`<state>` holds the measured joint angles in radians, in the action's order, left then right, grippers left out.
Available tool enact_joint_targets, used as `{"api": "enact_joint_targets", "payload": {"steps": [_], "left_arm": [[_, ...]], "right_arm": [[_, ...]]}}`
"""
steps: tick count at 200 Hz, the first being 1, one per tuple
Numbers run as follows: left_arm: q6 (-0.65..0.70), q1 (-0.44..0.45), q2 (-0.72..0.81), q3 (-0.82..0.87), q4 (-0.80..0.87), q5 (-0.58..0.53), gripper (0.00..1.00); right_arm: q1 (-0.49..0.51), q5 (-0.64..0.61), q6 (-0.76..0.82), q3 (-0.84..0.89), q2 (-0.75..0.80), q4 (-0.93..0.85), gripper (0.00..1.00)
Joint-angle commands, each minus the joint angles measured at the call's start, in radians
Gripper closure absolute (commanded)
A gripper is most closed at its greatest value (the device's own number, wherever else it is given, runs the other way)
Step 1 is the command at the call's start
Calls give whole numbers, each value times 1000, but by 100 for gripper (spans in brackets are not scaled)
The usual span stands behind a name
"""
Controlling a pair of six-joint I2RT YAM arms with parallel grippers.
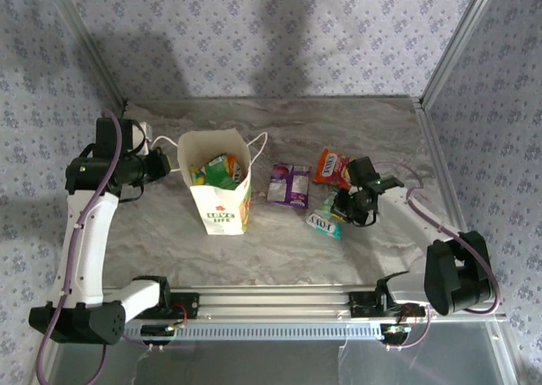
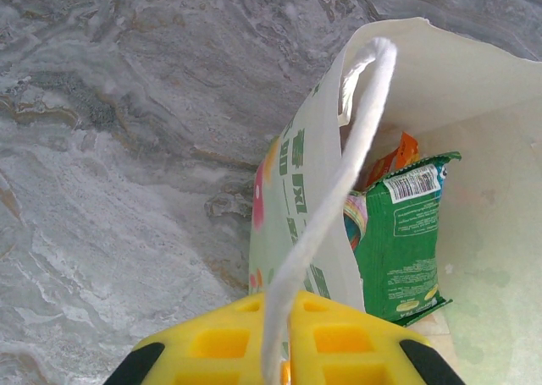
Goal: Place the snacks into the paper bag
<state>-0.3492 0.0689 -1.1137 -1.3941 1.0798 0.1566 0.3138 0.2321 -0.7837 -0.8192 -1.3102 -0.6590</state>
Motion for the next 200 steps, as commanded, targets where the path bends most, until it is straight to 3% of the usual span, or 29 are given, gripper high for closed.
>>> {"api": "enact_joint_targets", "payload": {"steps": [1, 127, 200], "left_arm": [[12, 8, 18, 0, 0, -9, 89], [5, 17, 3, -17, -5, -12, 89], [3, 23, 0, -28, 0, -20, 89]], "right_arm": [[12, -65, 36, -64, 28, -67, 88], [113, -174, 121, -198, 80, -85, 89], [169, -281, 229, -362, 62, -126, 89]]}}
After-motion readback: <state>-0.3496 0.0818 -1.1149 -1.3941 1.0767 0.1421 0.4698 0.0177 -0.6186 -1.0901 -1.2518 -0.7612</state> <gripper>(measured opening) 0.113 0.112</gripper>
